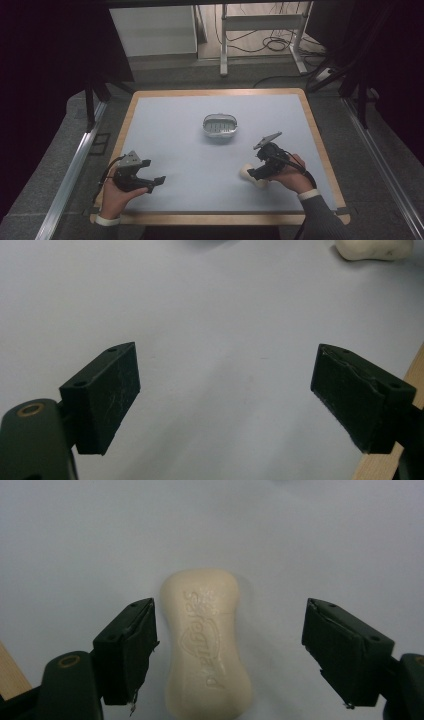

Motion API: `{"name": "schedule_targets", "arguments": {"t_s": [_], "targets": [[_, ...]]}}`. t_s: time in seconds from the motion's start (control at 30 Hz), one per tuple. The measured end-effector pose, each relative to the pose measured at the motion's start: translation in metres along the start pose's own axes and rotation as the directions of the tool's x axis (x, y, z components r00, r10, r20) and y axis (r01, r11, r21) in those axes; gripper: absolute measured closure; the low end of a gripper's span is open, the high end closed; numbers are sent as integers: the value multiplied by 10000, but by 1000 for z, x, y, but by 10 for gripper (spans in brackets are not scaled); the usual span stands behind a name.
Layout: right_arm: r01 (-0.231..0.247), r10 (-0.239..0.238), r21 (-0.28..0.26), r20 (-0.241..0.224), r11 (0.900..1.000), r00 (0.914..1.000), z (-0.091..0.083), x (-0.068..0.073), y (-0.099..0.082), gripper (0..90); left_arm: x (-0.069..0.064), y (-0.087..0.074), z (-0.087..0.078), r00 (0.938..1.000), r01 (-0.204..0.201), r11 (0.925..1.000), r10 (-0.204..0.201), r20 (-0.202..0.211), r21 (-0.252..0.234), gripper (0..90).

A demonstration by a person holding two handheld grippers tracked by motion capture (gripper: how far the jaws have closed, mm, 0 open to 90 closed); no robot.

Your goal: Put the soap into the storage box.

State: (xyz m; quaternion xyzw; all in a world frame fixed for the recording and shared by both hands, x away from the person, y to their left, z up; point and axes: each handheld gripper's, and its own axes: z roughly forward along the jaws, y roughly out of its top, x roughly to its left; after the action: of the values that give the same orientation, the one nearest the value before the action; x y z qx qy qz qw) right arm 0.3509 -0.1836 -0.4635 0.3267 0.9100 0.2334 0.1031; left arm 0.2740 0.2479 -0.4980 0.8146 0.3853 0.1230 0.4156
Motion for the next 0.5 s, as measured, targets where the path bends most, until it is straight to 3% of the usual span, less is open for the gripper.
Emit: {"name": "schedule_targets", "arguments": {"t_s": [0.5], "targets": [[166,-112,1256,-443,9919,9990,21,5,1,305,0,0,0,10000,5,10000,-5,12,-9,129]]}}
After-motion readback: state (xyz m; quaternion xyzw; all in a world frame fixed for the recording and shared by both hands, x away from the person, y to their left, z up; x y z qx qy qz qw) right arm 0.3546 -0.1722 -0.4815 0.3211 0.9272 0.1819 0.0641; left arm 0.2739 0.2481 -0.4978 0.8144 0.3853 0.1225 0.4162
